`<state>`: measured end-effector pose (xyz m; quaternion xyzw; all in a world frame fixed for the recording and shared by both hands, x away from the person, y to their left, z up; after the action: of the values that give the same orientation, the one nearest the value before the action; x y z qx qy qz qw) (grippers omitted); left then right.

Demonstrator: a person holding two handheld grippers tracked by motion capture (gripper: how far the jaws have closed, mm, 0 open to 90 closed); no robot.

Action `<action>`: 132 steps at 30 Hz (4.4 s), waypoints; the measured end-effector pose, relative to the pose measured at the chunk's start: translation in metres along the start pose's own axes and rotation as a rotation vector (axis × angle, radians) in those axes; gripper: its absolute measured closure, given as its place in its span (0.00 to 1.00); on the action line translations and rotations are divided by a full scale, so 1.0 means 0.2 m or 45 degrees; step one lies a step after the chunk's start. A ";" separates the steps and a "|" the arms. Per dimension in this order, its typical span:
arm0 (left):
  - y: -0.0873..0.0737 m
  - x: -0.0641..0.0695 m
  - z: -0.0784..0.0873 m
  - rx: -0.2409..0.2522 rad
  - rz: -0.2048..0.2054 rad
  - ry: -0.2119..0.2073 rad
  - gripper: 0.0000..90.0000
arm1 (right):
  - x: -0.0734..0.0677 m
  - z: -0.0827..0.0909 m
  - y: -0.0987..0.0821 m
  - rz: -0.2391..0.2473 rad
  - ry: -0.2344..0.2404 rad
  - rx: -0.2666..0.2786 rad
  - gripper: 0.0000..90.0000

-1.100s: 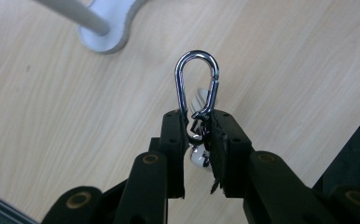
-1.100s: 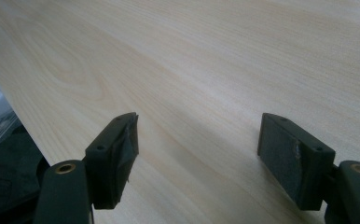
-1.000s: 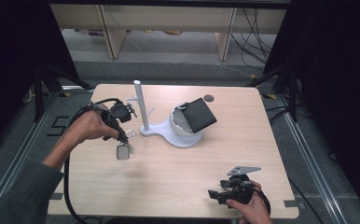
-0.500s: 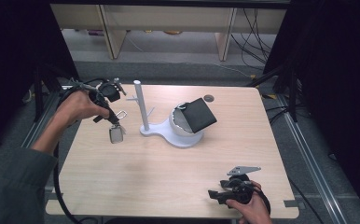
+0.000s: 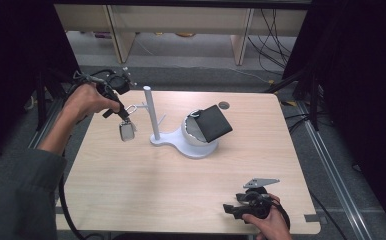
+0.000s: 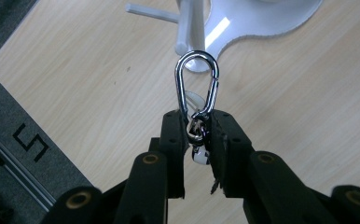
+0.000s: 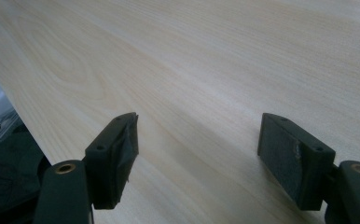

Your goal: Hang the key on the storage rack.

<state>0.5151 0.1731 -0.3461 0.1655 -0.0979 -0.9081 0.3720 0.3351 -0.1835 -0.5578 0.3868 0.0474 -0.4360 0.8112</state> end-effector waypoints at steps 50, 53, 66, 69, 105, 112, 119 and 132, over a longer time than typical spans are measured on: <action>0.08 -0.02 -0.21 0.075 0.073 -0.005 0.66 | -0.01 0.00 0.00 0.008 0.006 0.002 0.33; 0.06 -0.02 -0.19 0.084 0.078 -0.010 0.63 | 0.00 0.00 0.00 0.027 0.003 -0.014 0.33; -0.07 0.06 -0.15 0.097 0.088 -0.036 0.46 | 0.01 0.01 0.01 0.010 0.013 0.020 0.33; -0.10 0.07 -0.15 0.107 0.082 -0.047 0.43 | 0.01 0.02 0.00 -0.002 0.002 -0.005 0.33; -0.42 0.62 -0.33 0.295 -0.021 -0.253 0.24 | 0.00 -0.01 0.01 0.031 -0.003 0.011 0.33; -0.47 0.76 -0.37 0.383 -0.050 -0.265 0.23 | 0.00 0.00 0.01 0.026 0.003 0.006 0.33; -0.56 0.86 -0.44 0.383 -0.083 -0.249 0.22 | -0.01 0.00 0.01 0.027 0.023 0.006 0.33; -0.67 1.06 -0.53 0.450 -0.067 -0.261 0.22 | -0.01 -0.01 0.02 0.036 0.000 0.037 0.33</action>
<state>0.3283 0.1115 -0.5331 0.1373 -0.2888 -0.8982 0.3016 0.3374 -0.1795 -0.5567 0.3992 0.0355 -0.4252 0.8115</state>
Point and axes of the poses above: each handheld gripper's, and its own axes: z roughly backward along the jaws, y roughly out of its top, x roughly to its right, the point moved 8 cm from there along -z, roughly forward along the jaws, and after that the axes turned 7 degrees about y, right-handed, at the moved point
